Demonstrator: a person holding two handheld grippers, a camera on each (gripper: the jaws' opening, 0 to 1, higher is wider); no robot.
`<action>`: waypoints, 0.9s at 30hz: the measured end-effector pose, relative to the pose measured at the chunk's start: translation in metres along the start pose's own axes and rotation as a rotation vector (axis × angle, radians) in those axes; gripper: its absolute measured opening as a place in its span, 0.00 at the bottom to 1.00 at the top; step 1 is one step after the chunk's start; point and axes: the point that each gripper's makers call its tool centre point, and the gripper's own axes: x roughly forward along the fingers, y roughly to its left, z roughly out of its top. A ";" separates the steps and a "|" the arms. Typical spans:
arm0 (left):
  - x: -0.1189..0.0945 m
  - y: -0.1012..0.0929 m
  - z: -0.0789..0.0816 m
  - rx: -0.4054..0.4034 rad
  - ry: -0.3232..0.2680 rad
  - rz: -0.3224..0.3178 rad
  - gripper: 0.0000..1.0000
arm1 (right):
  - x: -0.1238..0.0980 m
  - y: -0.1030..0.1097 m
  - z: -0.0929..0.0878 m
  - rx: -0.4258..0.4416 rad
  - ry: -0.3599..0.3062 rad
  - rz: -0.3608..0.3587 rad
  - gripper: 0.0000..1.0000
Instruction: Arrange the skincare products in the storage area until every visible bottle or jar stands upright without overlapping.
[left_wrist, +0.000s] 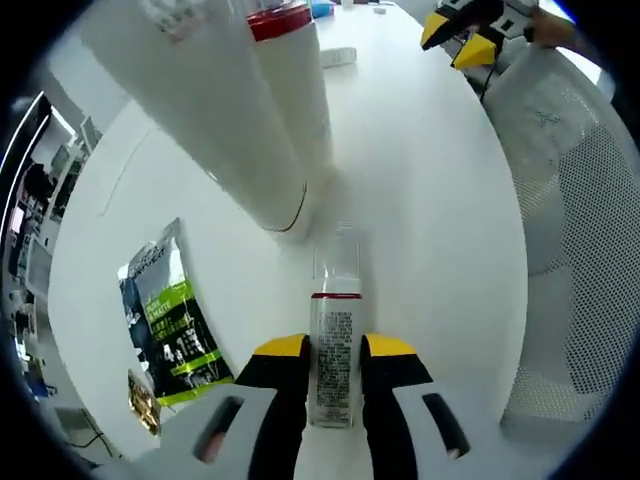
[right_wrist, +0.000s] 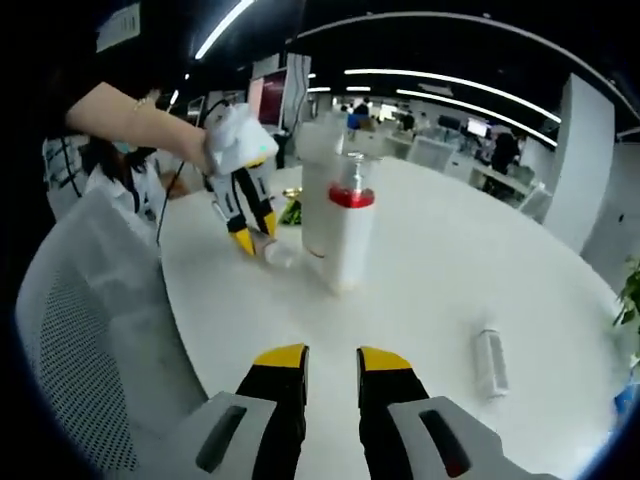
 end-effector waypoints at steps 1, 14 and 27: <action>-0.002 -0.003 0.002 -0.016 -0.018 -0.008 0.23 | 0.001 0.004 0.005 -0.017 -0.010 0.031 0.12; -0.070 -0.063 0.077 -0.088 -0.470 -0.163 0.23 | 0.002 0.040 0.093 -0.253 -0.106 0.406 0.15; -0.092 -0.076 0.099 -0.079 -0.580 -0.132 0.22 | 0.003 0.051 0.110 -0.293 -0.072 0.526 0.18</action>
